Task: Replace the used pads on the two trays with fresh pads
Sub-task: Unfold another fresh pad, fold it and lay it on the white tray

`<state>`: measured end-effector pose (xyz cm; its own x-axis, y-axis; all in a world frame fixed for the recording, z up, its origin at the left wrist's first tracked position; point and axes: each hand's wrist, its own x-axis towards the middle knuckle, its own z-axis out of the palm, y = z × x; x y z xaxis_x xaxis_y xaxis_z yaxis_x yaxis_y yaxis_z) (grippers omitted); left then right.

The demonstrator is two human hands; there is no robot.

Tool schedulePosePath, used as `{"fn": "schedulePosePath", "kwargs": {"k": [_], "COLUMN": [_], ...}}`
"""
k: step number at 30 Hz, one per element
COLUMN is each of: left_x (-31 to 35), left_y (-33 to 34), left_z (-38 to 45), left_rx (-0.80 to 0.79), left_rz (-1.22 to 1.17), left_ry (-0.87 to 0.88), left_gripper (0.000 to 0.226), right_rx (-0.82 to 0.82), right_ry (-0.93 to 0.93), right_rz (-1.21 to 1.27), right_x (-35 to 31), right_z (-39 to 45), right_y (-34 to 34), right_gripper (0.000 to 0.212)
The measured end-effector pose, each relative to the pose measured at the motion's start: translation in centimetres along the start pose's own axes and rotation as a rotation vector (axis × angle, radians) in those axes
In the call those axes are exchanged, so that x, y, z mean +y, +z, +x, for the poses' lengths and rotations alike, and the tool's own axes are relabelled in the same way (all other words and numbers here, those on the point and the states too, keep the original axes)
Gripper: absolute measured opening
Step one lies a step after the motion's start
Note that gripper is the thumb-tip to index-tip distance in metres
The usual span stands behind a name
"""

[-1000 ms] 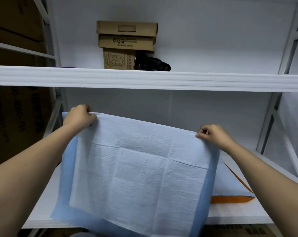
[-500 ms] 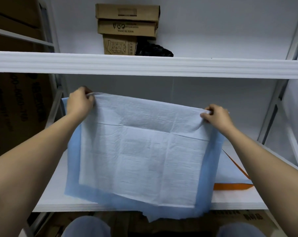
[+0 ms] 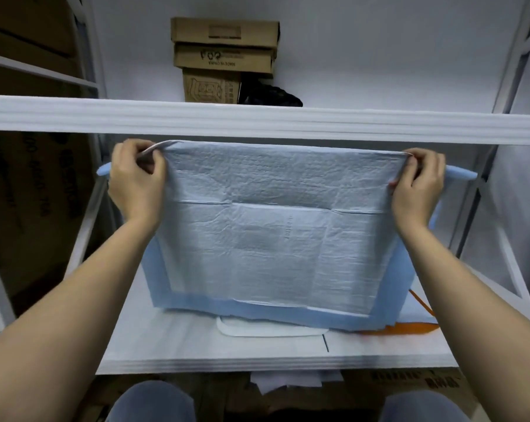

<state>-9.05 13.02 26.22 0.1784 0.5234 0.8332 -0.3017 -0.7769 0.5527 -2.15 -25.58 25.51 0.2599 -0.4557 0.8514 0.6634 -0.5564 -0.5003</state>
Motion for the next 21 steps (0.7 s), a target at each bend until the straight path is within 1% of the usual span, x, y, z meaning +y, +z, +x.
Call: {"fn": "schedulePosePath", "kwargs": {"k": [3,6,8,12,16,18,21], "left_x": [0.3,-0.3,-1.1,-3.6,-7.5,-9.5,-13.1], "left_y": [-0.1,0.7,1.7,4.3,8.0,10.2,13.8], "left_z": [-0.3,-0.3,-0.2,-0.2,-0.6,-1.1,-2.0], "left_rx": [0.052,0.039,-0.006,-0.122,-0.299,-0.402,-0.508], "left_rz": [-0.053,-0.036,0.0,0.122,0.255,0.297,0.304], "left_ry": [0.001,-0.004,-0.011,-0.088,-0.125,-0.183,-0.306], "left_gripper": [0.02,0.018,0.018,0.023,0.028,0.028,0.025], "right_rx": [0.064,0.046,0.005,-0.119,-0.284,-0.351,-0.449], "right_ry": [-0.046,-0.08,-0.072,-0.064,-0.015,0.027,0.106], "right_rz": [0.031,-0.048,-0.104,-0.193,-0.328,-0.356,-0.367], "right_x": [-0.5,-0.3,0.5,3.7,7.4,9.8,13.6], "right_z": [0.9,1.4,1.4,1.0,-0.1,-1.0,-2.5], "right_y": [-0.2,0.1,0.7,2.8,5.9,8.1,11.3], "right_gripper": [0.028,0.026,0.027,0.025,0.022,0.023,0.025]}}
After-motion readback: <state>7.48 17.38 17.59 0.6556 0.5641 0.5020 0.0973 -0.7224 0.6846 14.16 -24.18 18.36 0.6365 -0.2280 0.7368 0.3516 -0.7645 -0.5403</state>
